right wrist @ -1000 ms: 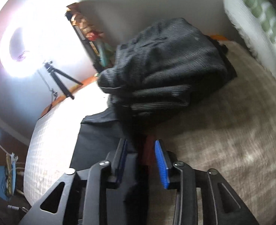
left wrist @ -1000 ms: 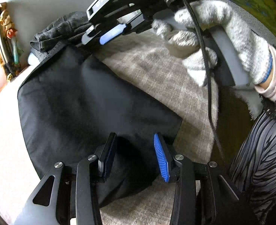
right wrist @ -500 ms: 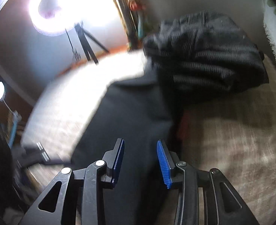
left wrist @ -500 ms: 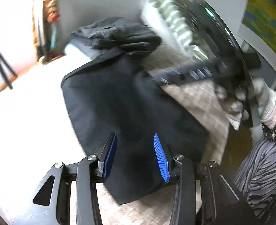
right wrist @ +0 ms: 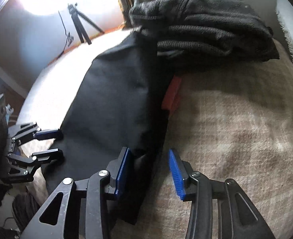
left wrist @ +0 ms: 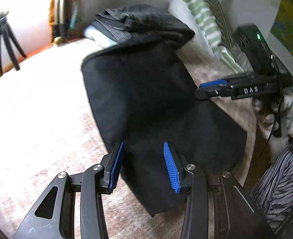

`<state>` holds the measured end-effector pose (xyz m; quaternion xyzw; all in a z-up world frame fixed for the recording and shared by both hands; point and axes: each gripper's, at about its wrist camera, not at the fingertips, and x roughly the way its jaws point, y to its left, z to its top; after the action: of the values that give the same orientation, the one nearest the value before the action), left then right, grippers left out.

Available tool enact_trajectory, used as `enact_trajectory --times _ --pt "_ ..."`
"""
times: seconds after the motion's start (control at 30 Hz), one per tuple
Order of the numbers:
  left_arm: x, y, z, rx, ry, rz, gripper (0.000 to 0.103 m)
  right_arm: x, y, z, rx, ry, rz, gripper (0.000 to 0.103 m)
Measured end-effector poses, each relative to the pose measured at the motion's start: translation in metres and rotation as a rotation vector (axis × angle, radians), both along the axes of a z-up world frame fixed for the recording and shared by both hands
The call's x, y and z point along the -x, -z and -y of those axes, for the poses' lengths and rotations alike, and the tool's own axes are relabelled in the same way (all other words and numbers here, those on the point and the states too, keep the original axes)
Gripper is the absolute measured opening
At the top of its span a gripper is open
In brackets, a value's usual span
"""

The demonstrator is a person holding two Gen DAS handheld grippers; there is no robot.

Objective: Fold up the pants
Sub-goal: 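Open both tools and release the folded trousers onto the bed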

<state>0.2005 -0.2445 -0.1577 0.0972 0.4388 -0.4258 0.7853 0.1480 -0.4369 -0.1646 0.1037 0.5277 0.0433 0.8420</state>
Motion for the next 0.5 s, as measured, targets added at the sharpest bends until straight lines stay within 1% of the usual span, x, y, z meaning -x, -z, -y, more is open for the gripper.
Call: enact_trajectory --times 0.03,0.07,0.1,0.17,0.27,0.4,0.5 --pt "-0.005 -0.003 -0.005 0.016 -0.020 -0.009 0.049 0.001 -0.001 0.002 0.005 0.008 0.012 0.074" --pt "-0.012 -0.006 -0.010 0.030 -0.045 -0.022 0.056 0.002 -0.002 0.004 0.010 0.014 0.026 0.080" --pt "-0.018 -0.007 -0.014 0.041 -0.070 -0.036 0.058 0.001 -0.002 0.005 0.009 0.018 0.039 0.085" --pt "-0.029 -0.006 -0.019 0.059 -0.107 -0.080 0.061 -0.001 0.001 0.008 -0.010 0.026 0.035 0.084" --pt "-0.041 -0.002 -0.019 0.071 -0.125 -0.142 0.065 -0.004 0.006 0.015 -0.047 0.041 0.028 0.084" --pt "-0.057 0.004 -0.017 0.102 -0.142 -0.211 0.065 -0.007 0.009 0.023 -0.092 0.054 0.035 0.084" --pt "-0.066 0.010 -0.013 0.122 -0.159 -0.263 0.065 -0.019 0.019 0.019 -0.136 0.059 0.028 0.085"
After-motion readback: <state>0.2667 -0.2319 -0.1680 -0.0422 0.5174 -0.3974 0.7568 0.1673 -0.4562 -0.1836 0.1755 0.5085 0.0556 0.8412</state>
